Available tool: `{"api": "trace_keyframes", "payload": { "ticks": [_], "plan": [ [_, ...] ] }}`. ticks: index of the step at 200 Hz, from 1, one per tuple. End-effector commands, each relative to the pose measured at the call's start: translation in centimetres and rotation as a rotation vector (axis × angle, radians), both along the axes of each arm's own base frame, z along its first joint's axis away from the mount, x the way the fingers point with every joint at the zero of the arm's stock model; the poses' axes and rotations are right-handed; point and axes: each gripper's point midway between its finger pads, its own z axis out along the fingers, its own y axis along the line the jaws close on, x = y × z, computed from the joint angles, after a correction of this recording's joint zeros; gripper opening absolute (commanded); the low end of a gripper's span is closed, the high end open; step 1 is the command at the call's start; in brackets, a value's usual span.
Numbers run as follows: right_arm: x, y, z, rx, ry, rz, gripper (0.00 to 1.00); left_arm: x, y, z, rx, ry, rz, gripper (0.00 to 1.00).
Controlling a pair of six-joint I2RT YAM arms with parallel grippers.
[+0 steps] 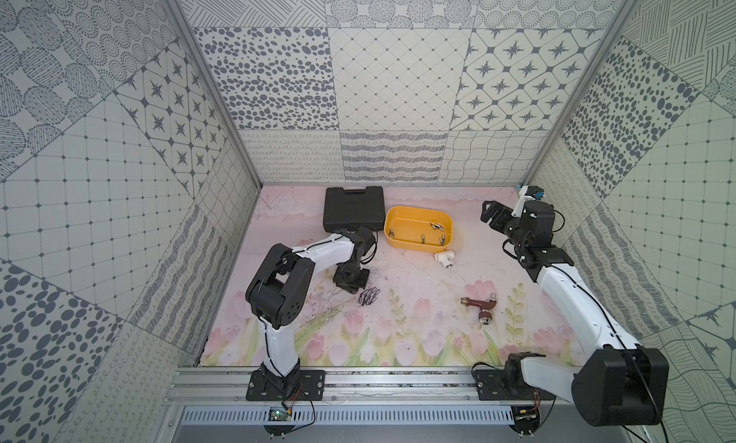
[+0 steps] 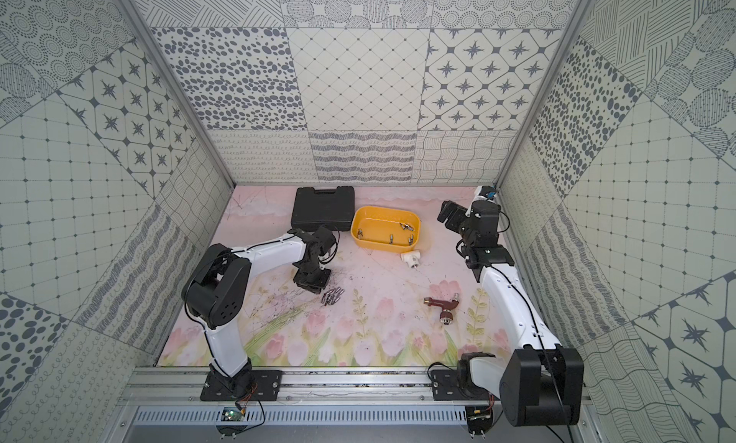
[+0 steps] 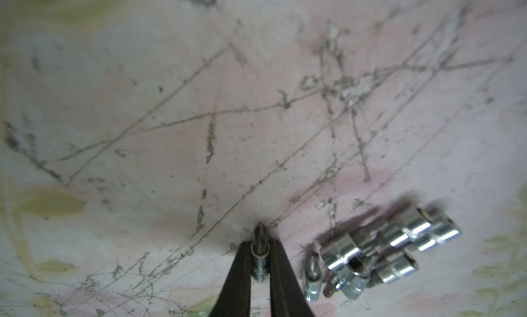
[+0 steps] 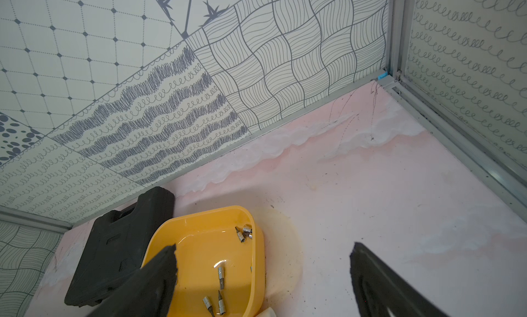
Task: Put the bit on the desktop into the storage box
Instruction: Pick up the screwdriver bit from the center of the board.
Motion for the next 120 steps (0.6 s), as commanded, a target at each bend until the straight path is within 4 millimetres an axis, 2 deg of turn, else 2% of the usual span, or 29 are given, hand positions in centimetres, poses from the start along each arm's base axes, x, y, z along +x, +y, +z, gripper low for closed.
{"api": "trace_keyframes", "payload": {
  "ticks": [1, 49, 120],
  "plan": [
    [0.2, 0.0, 0.4, 0.018, -0.028, -0.001, 0.97, -0.3, -0.5, -0.1, -0.025, 0.014, -0.007, 0.14],
    [0.2, 0.0, 0.4, 0.018, -0.027, -0.003, 0.97, 0.3, -1.0, 1.4, -0.057, -0.021, -0.009, 0.13],
    [0.1, -0.1, 0.6, 0.022, -0.032, -0.003, 0.97, 3.2, -2.9, 6.1, -0.137, -0.134, -0.027, 0.12]
  ]
}}
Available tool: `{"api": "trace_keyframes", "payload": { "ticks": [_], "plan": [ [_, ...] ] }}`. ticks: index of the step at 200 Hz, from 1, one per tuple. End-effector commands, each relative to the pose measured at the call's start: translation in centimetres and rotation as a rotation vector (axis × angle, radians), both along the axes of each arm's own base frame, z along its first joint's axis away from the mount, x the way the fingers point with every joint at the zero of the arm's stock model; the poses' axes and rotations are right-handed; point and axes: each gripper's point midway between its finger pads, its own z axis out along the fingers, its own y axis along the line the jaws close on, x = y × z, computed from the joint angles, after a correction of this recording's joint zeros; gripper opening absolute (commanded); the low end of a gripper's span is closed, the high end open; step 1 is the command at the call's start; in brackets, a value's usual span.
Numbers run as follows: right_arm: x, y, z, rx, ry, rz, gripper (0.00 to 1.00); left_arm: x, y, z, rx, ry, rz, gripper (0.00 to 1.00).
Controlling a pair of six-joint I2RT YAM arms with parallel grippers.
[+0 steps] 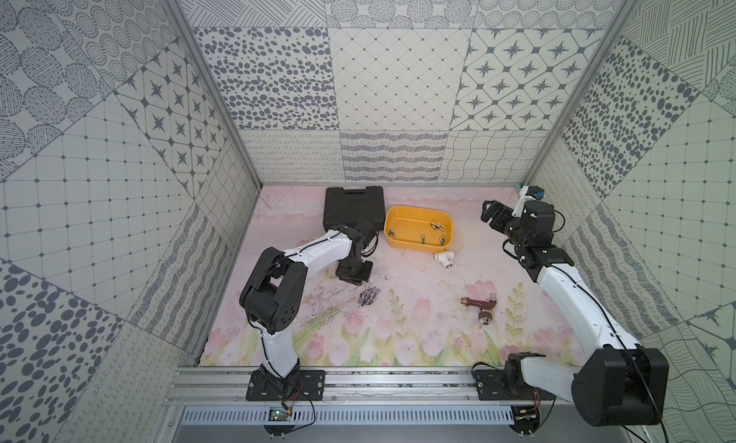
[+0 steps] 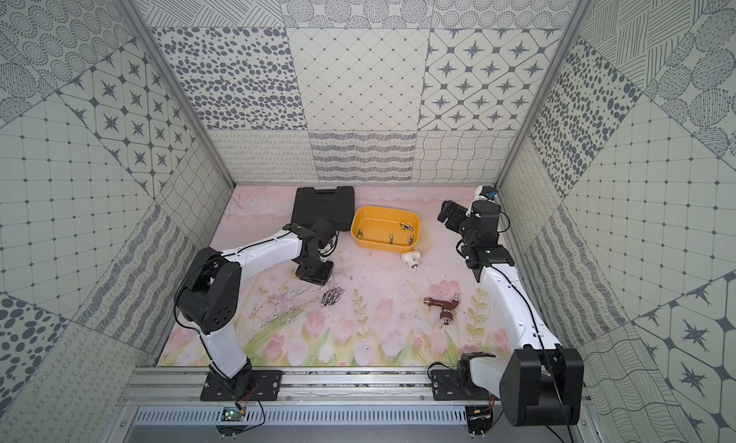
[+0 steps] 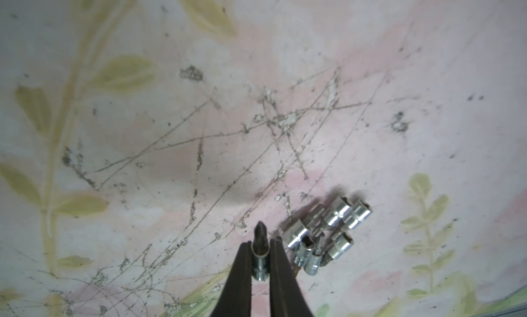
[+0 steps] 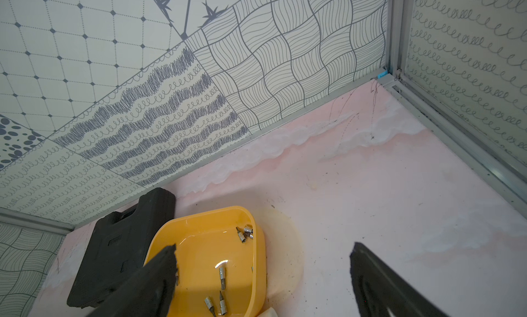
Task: Put the bit on the desktop into the storage box
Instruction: Pick up the screwdriver bit from the center of the board.
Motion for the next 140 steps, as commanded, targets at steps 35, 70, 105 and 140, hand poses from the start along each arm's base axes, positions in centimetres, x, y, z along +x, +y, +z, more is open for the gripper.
{"api": "trace_keyframes", "payload": {
  "ticks": [35, 70, 105, 140],
  "plan": [
    [0.1, 0.0, 0.5, 0.013, -0.031, 0.000, 0.97, 3.2, -2.7, 4.9, -0.102, -0.100, -0.036, 0.12],
    [0.1, 0.0, 0.6, 0.014, -0.032, 0.001, 0.97, 5.6, -4.4, 6.1, -0.139, -0.136, -0.050, 0.12],
    [0.1, 0.1, 0.5, 0.019, -0.029, 0.006, 0.97, 8.5, -6.9, 7.3, -0.191, -0.180, -0.066, 0.10],
    [0.1, 0.1, 0.6, 0.020, -0.032, 0.005, 0.97, 10.6, -8.7, 7.9, -0.224, -0.207, -0.079, 0.10]
  ]
}}
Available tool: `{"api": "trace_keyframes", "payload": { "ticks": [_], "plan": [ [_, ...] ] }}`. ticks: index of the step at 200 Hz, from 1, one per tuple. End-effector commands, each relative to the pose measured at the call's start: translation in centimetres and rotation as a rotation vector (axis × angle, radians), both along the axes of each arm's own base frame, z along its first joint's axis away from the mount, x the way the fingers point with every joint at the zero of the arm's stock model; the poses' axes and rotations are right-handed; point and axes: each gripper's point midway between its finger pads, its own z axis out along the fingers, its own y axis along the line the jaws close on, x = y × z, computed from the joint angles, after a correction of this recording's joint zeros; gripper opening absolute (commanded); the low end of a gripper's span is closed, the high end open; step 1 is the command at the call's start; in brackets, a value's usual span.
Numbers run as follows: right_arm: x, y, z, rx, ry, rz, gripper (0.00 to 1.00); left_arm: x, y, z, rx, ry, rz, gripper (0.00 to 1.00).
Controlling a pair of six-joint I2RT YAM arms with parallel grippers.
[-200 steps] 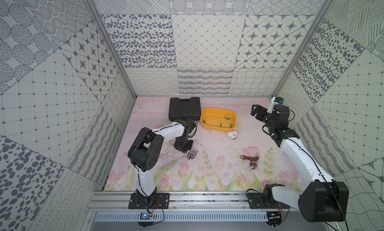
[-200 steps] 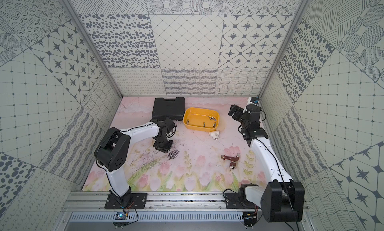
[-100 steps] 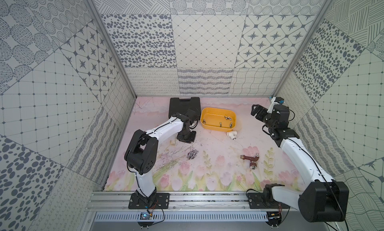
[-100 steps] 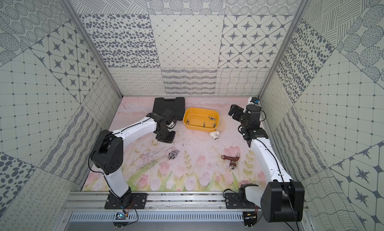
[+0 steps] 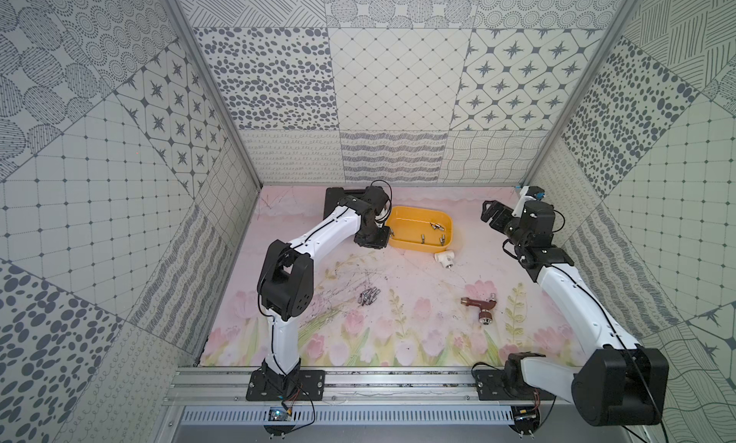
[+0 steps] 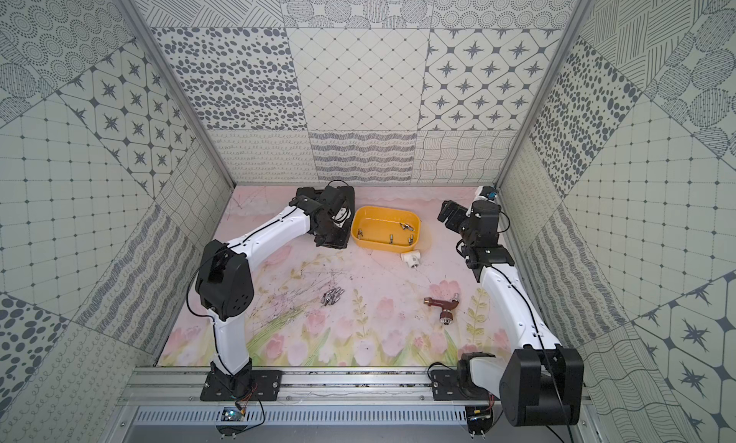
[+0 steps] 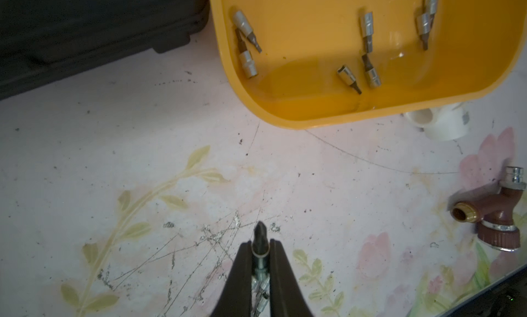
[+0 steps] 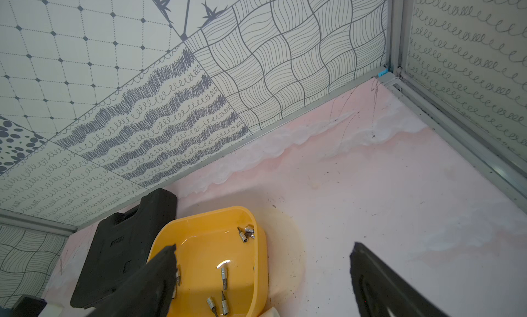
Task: Put the bit on the desktop into the storage box
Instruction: Pick up the screwdriver bit from the center of the board, then place the screwdriver bit in the storage box.
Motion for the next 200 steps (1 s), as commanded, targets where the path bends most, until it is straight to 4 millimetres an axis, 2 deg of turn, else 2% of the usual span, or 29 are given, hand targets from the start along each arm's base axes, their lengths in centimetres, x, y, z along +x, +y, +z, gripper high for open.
{"api": "trace_keyframes", "payload": {
  "ticks": [1, 81, 119, 173, 200],
  "plan": [
    [0.1, 0.0, 0.6, 0.011, -0.033, 0.004, 0.97, 1.1, -1.9, 0.8, -0.043, 0.004, -0.046, 0.10],
    [0.4, 0.1, 0.3, 0.013, -0.025, 0.010, 0.97, 5.2, -5.1, -0.1, -0.094, -0.021, -0.076, 0.09],
    [0.5, 0.2, 0.2, 0.017, -0.021, 0.013, 0.97, 6.8, -6.0, -1.8, -0.092, -0.021, -0.078, 0.09],
    [0.6, 0.3, 0.2, 0.017, -0.021, 0.016, 0.97, 7.7, -6.3, -4.7, -0.060, 0.001, -0.069, 0.09],
    [0.5, 0.3, 0.2, 0.017, -0.022, 0.016, 0.97, 7.7, -6.2, -5.2, -0.054, 0.007, -0.063, 0.10]
  ]
}}
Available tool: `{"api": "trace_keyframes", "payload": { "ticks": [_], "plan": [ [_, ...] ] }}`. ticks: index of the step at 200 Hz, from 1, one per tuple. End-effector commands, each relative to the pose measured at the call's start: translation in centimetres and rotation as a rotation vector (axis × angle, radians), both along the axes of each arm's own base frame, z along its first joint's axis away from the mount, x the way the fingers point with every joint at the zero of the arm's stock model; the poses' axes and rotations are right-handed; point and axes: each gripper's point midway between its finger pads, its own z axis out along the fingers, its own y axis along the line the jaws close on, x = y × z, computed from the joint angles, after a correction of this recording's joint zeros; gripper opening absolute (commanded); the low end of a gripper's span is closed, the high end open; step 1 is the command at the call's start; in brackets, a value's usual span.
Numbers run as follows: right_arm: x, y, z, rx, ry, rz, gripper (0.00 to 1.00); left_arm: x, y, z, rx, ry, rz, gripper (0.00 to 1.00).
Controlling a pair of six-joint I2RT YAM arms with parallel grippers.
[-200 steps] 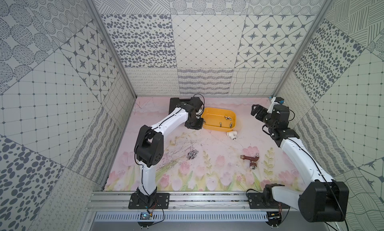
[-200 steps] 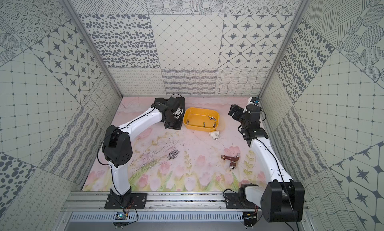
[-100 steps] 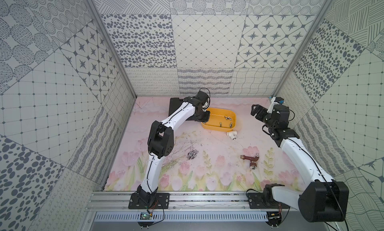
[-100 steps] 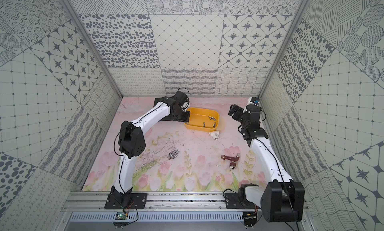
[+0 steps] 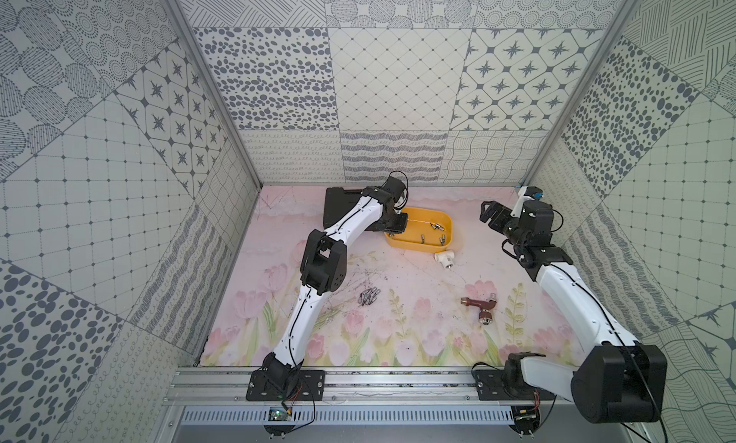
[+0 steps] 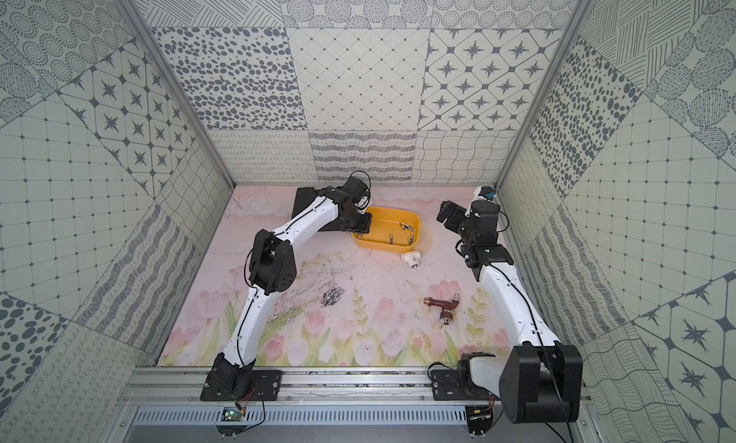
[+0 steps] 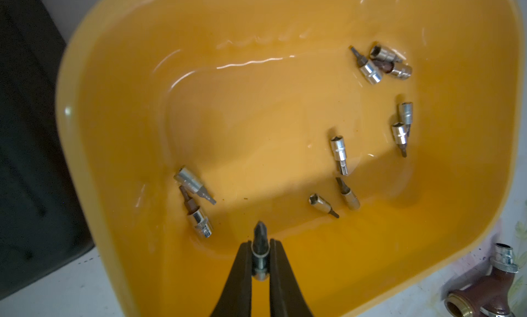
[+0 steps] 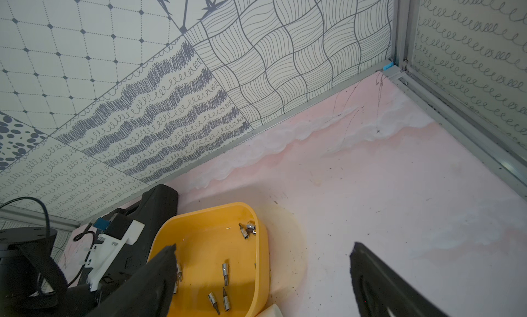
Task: Put the bit on the desktop into the storage box
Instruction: Place the screwdriver bit in the storage box.
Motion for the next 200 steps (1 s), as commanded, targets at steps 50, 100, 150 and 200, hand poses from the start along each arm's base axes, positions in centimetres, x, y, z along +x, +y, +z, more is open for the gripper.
{"api": "trace_keyframes", "payload": {
  "ticks": [50, 100, 150, 200],
  "plan": [
    [0.3, 0.0, 0.8, 0.013, -0.036, 0.002, 0.97, -0.4, 0.2, -0.3, 0.021, 0.015, -0.011, 0.10],
    [0.3, 0.0, 0.7, 0.014, -0.034, 0.002, 0.97, -0.3, 0.3, -0.1, 0.023, 0.013, -0.009, 0.12],
    [0.3, 0.1, 0.8, 0.017, -0.036, 0.007, 0.97, -0.5, 0.6, 1.0, 0.029, -0.003, -0.006, 0.35],
    [0.4, 0.2, 0.9, 0.016, -0.038, 0.010, 0.97, -1.4, 1.4, 3.5, 0.040, -0.044, -0.006, 0.66]
  ]
}}
